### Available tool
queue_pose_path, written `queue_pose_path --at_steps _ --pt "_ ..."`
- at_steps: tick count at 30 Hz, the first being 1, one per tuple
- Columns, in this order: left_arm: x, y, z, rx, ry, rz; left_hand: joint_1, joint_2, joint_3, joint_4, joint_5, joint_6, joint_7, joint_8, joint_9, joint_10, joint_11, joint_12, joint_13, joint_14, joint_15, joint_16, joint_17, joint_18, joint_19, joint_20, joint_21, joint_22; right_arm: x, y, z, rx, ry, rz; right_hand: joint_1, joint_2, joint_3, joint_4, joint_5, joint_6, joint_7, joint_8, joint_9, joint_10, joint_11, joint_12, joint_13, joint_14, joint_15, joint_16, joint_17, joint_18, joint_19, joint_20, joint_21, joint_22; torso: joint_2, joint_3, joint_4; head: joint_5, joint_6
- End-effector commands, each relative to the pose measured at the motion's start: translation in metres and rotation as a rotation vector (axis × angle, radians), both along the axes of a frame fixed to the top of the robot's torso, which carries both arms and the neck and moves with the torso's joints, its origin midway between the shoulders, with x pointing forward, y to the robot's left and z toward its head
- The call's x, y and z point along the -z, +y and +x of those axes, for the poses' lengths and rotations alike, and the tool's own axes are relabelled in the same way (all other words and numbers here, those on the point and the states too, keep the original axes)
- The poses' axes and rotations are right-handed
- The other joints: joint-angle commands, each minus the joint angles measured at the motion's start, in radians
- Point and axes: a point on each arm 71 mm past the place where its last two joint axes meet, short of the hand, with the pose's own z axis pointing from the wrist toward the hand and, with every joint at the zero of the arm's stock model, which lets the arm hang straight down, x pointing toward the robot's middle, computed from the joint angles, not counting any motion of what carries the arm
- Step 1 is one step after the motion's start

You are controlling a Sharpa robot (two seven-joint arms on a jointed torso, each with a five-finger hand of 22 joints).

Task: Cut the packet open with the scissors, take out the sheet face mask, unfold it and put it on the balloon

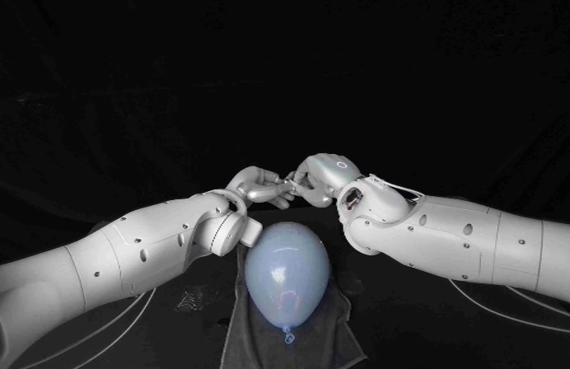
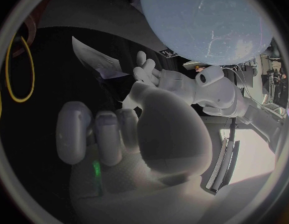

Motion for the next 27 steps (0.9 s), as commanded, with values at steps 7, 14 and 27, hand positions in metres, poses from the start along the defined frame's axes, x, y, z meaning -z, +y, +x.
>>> queue_pose_path --at_steps 7,14,27 --pt "-0.004 -0.003 0.0 0.017 -0.023 -0.008 0.004 0.011 0.003 -0.001 0.003 0.006 -0.003 0.004 0.007 0.004 -0.004 -0.005 -0.001 -0.007 -0.002 -0.004 0.001 0.017 -0.006 -0.001 0.007 0.002 -0.007 -0.001 -0.009 -0.031 -0.068 0.07 0.006 0.003 -0.003 -0.003 -0.001 0.014 -0.009 0.017 0.049 0.062 -0.01 0.007 0.206 0.106 -0.008 0.007 0.263 -0.01 0.002 -0.008 0.007 0.176 0.0 0.0001 -0.0005 -0.001 0.001" --pt "-0.003 0.002 0.003 -0.005 -0.017 0.0 0.004 0.01 0.003 -0.002 0.003 0.005 -0.002 0.004 0.008 0.004 -0.003 -0.005 -0.001 -0.008 -0.002 -0.004 0.001 0.017 -0.006 -0.001 0.008 0.002 -0.01 -0.007 -0.019 -0.041 -0.073 0.1 0.006 0.001 -0.003 -0.004 -0.001 0.014 -0.009 0.02 0.051 0.061 -0.011 0.003 0.203 0.106 -0.008 0.007 0.263 -0.01 0.002 -0.009 0.008 0.176 0.0 0.0013 -0.0009 0.004 0.0" --pt "-0.002 0.01 0.009 -0.036 -0.01 0.013 0.005 0.009 0.003 -0.005 0.003 0.005 -0.001 0.004 0.009 0.005 -0.003 -0.006 -0.001 -0.008 -0.002 -0.004 0.002 0.017 -0.008 -0.001 0.01 0.004 -0.023 -0.02 -0.043 -0.15 -0.028 0.299 0.01 0.0 0.0 -0.008 -0.001 0.012 -0.01 0.026 0.055 0.061 -0.012 0.004 0.204 0.106 -0.009 0.007 0.263 -0.01 0.001 -0.01 0.005 0.175 -0.001 0.0 -0.0012 0.011 0.005"
